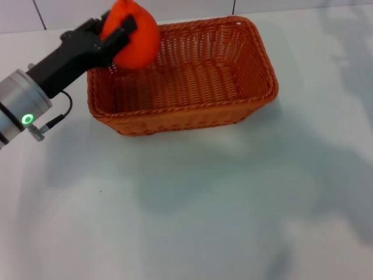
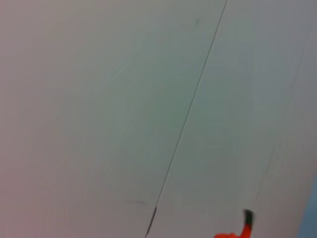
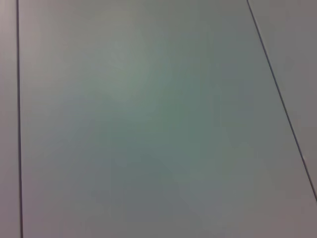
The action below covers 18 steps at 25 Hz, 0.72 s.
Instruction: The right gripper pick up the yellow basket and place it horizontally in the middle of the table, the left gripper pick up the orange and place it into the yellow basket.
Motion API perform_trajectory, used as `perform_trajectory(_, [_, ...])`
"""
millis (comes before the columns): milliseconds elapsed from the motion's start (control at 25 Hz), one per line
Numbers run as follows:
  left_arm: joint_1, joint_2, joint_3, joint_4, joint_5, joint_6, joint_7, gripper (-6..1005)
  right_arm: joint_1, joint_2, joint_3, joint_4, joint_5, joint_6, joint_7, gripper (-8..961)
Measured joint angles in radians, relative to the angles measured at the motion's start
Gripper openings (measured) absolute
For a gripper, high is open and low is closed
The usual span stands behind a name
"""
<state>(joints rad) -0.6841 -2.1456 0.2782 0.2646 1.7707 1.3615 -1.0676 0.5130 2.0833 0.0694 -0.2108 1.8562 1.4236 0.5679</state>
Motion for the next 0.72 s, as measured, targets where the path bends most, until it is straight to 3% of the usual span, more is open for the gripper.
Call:
perform_trajectory(160, [0.000, -0.008, 0.012, 0.004, -0.005, -0.015, -0.002, 518, -0.008, 0.001, -0.002, 0.008, 0.000, 0.000, 0.000, 642])
perform_trajectory(440, [0.021, -0.004, 0.014, 0.005, -0.002, 0.006, -0.002, 792, -0.012, -0.001, -0.002, 0.019, 0.000, -0.003, 0.001, 641])
perform_trajectory(720, [0.047, -0.006, -0.013, 0.007, -0.032, 0.040, 0.004, 788, -0.012, 0.000, -0.002, 0.030, 0.000, 0.000, 0.001, 641])
